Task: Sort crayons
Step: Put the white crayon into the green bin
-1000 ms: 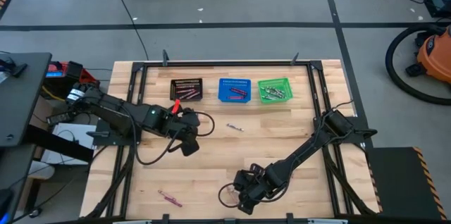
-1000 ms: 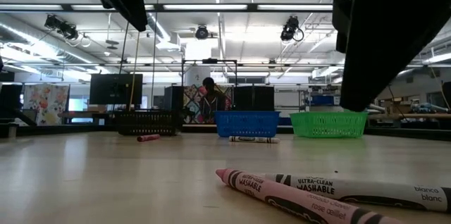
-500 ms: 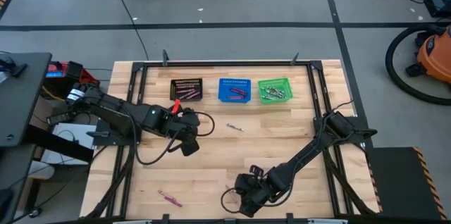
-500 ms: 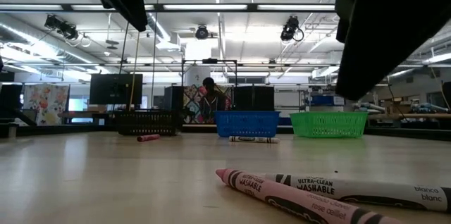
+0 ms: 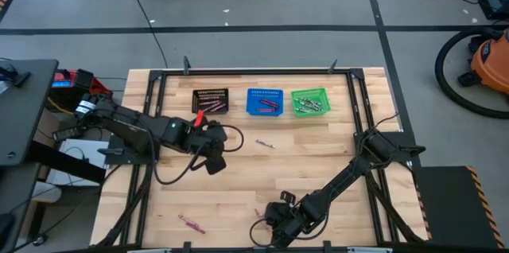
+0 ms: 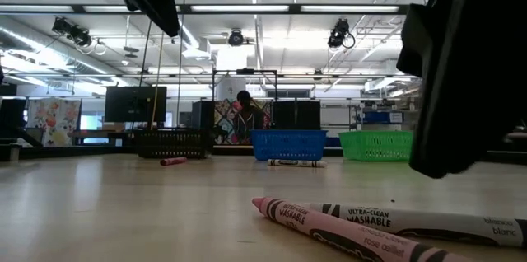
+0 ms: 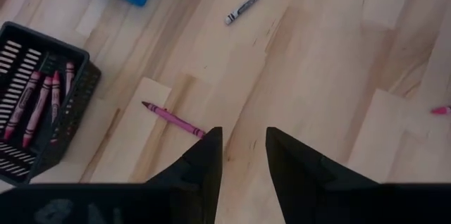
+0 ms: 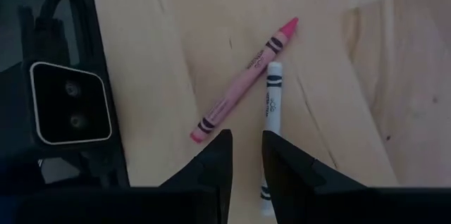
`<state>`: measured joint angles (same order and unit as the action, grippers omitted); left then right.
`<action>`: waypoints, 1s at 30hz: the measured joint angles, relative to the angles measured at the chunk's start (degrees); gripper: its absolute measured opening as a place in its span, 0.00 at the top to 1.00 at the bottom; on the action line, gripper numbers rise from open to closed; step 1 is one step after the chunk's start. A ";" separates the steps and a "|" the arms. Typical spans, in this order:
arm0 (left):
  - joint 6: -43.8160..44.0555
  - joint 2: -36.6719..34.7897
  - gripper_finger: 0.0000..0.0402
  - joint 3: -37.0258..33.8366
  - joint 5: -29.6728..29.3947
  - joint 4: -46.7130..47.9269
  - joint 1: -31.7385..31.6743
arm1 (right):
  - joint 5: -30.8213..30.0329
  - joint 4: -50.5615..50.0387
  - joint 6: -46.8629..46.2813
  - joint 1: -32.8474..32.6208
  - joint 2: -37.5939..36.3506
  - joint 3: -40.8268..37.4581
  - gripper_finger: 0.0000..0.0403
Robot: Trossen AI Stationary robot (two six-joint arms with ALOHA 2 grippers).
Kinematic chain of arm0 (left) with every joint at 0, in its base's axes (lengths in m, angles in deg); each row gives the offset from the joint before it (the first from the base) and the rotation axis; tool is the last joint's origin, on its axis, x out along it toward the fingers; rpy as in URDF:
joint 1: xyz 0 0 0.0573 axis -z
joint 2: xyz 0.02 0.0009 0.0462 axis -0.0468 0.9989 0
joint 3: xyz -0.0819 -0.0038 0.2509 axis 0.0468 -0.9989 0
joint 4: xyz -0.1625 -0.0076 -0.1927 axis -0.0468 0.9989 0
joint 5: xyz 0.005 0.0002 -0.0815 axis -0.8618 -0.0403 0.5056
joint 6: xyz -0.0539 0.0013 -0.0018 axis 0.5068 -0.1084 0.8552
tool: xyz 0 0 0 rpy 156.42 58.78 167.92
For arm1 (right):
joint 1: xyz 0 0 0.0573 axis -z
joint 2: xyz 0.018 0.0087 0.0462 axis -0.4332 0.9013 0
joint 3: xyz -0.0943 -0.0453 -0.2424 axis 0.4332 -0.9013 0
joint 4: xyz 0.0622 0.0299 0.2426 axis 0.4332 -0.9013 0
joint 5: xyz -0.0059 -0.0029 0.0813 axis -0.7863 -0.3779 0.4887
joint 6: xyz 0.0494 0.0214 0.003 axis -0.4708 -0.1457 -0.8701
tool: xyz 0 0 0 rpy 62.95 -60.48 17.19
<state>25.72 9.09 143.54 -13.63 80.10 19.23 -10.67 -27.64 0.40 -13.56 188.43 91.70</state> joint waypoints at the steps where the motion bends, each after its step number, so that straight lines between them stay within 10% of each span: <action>1: 0.00 0.02 0.70 0.00 0.00 -0.03 -0.13 | 0.34 -0.19 -0.03 0.03 0.00 0.00 0.79; 30: -0.09 0.00 0.70 0.00 0.07 -0.62 -0.36 | 5.32 3.91 -2.59 2.18 1.40 -3.93 0.79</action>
<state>25.63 9.09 143.54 -13.56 79.48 18.87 -5.35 -23.73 -2.19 -11.38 189.83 87.77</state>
